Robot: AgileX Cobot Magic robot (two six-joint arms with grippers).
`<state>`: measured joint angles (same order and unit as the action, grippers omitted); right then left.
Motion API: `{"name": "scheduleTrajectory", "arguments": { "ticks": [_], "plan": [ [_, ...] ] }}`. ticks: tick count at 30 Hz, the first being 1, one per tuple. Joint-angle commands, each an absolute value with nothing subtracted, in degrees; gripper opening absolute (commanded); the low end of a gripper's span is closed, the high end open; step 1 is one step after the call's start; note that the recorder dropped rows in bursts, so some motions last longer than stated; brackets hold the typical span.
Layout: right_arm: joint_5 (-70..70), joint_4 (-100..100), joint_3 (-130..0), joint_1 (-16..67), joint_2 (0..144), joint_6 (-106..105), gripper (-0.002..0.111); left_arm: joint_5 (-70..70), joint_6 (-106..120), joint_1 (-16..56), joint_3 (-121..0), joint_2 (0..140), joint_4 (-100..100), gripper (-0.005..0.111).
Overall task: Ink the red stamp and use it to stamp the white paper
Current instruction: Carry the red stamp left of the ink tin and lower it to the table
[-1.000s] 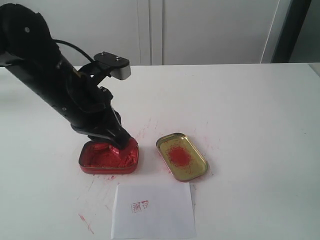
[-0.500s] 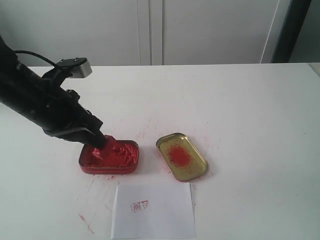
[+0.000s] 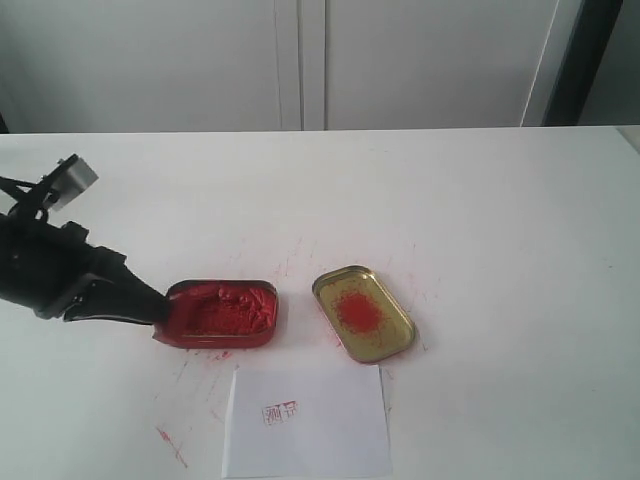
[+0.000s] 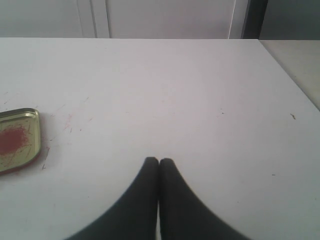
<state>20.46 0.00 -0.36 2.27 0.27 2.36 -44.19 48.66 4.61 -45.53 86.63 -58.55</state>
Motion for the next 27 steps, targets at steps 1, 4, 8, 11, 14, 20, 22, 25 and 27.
{"name": "scheduleTrajectory", "arguments": {
  "ticks": [1, 4, 8, 11, 14, 20, 22, 25, 27],
  "plan": [
    [19.7, 0.0, 0.0, 2.3, 0.0, 2.4, 0.0, -47.9, 55.3, 1.1, -42.7, 86.0, -64.7, 0.0],
    [19.7, 0.0, 0.0, 2.3, 0.0, 2.4, 0.0, -48.9, 58.7, -1.0, -40.9, 86.0, -68.1, 0.0],
    [19.7, 0.0, 0.0, 2.3, 0.0, 2.4, 0.0, -49.4, 60.2, -2.1, -40.0, 86.1, -69.2, 0.0],
    [19.7, 0.0, 0.0, 2.3, 0.0, 2.4, 0.0, -49.3, 60.4, -2.1, -40.0, 86.9, -69.2, 0.0],
    [19.7, 0.0, 0.0, 2.3, 0.0, 2.4, 0.0, -49.4, 61.6, -2.1, -40.0, 88.5, -69.2, 0.0],
    [19.7, 0.0, 0.0, 2.3, 0.0, 2.4, 0.0, -48.8, 61.9, -2.1, -40.0, 90.8, -68.3, 0.0],
    [19.7, 0.0, 0.0, 2.3, 0.0, 2.4, 0.0, -47.8, 61.9, -2.1, -40.0, 91.5, -68.1, 0.0],
    [19.7, 0.0, 0.0, 2.3, 0.0, 2.4, 0.0, -46.7, 61.9, -2.1, -40.0, 92.7, -67.0, 0.0],
    [19.7, 0.0, 0.0, 2.3, 0.0, 2.4, 0.0, -46.1, 61.9, -2.1, -40.0, 93.1, -65.9, 0.0]
  ]
}}
